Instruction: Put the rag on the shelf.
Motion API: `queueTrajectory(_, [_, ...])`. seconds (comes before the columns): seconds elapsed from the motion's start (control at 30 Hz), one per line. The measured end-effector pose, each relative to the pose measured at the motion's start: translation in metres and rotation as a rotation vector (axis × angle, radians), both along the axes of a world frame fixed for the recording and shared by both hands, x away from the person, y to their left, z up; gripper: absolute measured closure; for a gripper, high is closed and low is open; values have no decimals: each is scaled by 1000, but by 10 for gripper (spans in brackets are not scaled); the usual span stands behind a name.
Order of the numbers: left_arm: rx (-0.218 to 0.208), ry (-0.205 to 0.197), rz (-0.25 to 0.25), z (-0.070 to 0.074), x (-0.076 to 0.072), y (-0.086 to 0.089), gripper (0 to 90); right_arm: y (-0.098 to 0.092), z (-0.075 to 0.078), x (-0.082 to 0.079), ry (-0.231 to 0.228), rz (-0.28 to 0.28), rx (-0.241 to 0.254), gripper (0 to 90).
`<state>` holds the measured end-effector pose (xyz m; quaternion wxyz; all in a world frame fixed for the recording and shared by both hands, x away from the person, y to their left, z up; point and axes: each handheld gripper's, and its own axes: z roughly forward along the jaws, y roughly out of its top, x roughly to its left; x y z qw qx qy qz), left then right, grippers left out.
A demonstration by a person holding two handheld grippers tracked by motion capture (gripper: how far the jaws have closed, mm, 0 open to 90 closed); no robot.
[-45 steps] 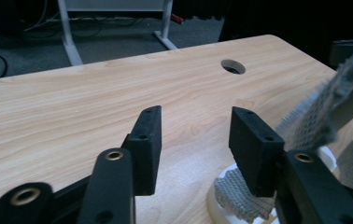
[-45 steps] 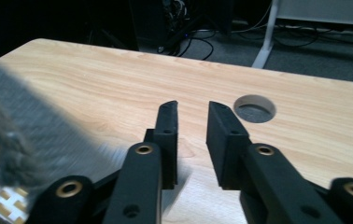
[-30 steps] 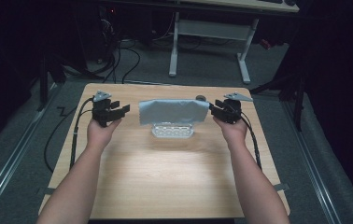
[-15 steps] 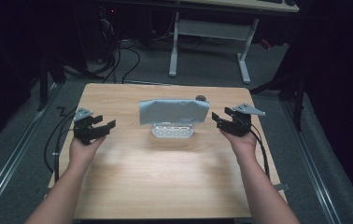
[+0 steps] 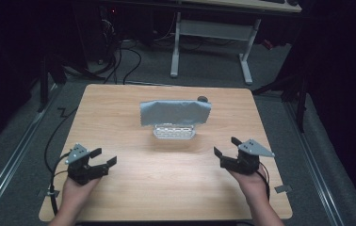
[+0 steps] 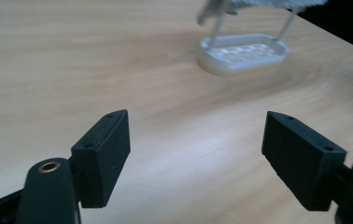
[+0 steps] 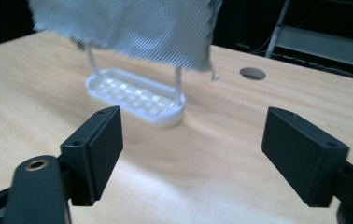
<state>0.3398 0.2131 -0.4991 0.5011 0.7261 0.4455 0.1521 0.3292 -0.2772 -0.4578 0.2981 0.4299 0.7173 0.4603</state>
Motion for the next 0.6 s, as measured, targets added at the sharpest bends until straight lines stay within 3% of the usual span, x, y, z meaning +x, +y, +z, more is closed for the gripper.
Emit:
queueTrajectory(0.03, [-19, 9, -13, -4, -7, -7, 242, 2, -3, -8, 3, 1, 2, 201])
queueTrajectory(0.1, [-10, 24, -61, -11, -23, -21, 226, 6, -12, -24, 18, 0, 4, 199])
queueTrajectory(0.2, [45, 31, -130, -17, -50, -35, 226, 8, -26, -46, 33, -4, -17, 191])
queueTrajectory(0.27, [81, 15, -149, -18, -62, -39, 212, 4, -44, -66, 19, -53, -6, 237])
queueTrajectory(0.33, [109, -13, -162, -17, -64, -40, 204, 0, -51, -69, 96, 0, 8, 180])
queueTrajectory(0.4, [118, -27, -149, -16, -60, -40, 197, -5, -51, -67, 60, -13, -23, 194])
queueTrajectory(0.47, [91, -11, -144, -17, -56, -39, 192, -9, -51, -63, 69, -24, -2, 194])
queueTrajectory(0.6, [115, -6, -135, -20, -53, -37, 178, -9, -53, -62, 65, -19, -10, 194])
